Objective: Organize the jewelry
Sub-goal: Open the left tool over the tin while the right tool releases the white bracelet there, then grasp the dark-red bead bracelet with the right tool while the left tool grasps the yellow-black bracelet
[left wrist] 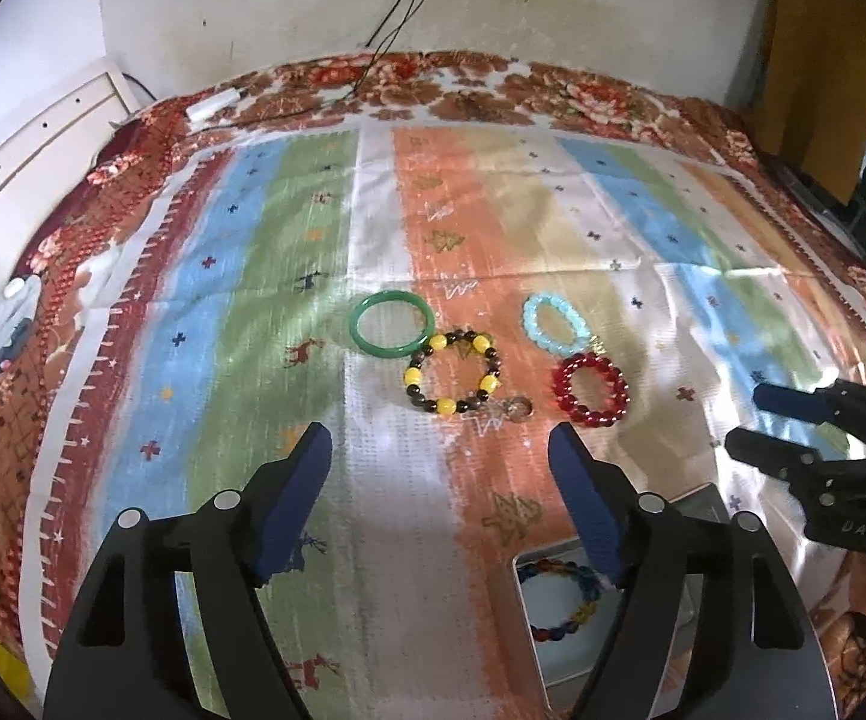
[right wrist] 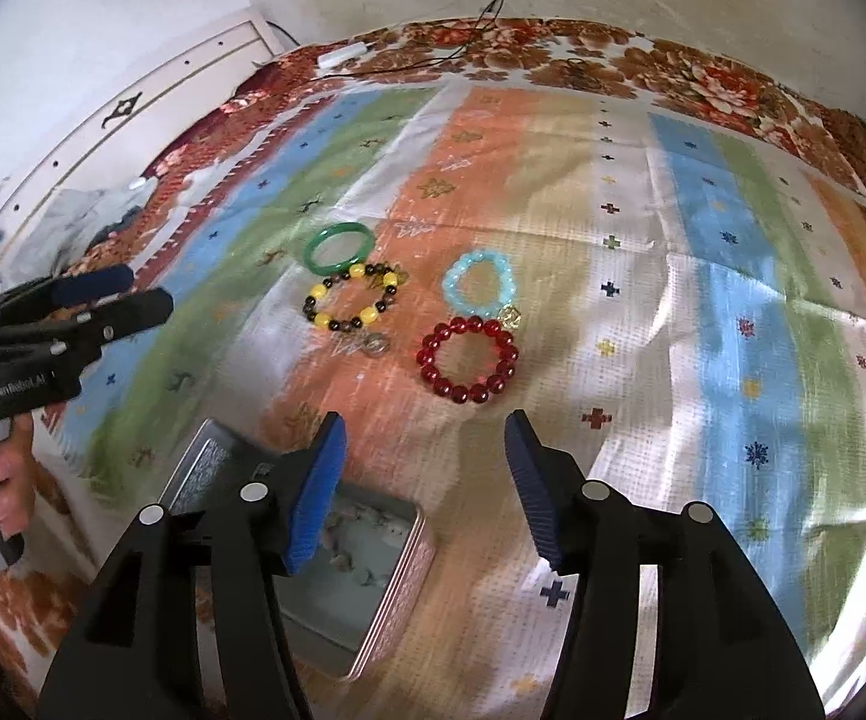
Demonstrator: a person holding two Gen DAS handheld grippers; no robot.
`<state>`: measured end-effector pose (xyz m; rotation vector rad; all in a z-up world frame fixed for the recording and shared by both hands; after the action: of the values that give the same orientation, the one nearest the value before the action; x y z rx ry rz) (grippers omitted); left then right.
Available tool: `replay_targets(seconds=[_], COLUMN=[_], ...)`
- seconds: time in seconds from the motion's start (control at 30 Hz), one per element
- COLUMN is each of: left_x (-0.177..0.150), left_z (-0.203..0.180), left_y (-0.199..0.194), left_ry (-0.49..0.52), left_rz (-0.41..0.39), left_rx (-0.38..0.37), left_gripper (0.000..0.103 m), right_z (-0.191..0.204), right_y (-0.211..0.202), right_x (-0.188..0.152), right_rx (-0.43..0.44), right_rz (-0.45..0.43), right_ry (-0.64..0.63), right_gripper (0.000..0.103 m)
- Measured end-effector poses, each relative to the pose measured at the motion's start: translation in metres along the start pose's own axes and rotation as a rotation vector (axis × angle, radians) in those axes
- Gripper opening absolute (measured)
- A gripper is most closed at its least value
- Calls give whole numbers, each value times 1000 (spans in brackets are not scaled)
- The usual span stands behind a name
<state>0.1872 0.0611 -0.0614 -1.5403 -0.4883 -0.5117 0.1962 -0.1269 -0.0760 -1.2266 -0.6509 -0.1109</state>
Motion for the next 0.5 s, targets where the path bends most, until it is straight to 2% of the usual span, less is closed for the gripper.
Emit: replay_targets(seconds=[0.17,0.5], left_x=[4,18], left_z=[8,12], left_y=[20,46], left_ry=[-38,-55], left_rz=[54,100], left_rx=[-9,-7], left_gripper=[75,75], right_z=[-11,-26], right_y=[9,26], right_x=[8,23], right_rx=[-13,-10], right_rz=[29,56], right_ry=[15,86], right_gripper=[58,58])
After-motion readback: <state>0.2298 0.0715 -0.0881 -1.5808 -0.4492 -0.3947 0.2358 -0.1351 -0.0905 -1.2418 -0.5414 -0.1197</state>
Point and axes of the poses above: each gripper's, at about its wrist camera, not at the fingertips, and y roughly the way its jaws point, z to its left, x to its top, the point moved 7 cm from there along y, roughly the way its jaws point, and after that the axes turned 3 degrees about y, right-handed, at the moved point
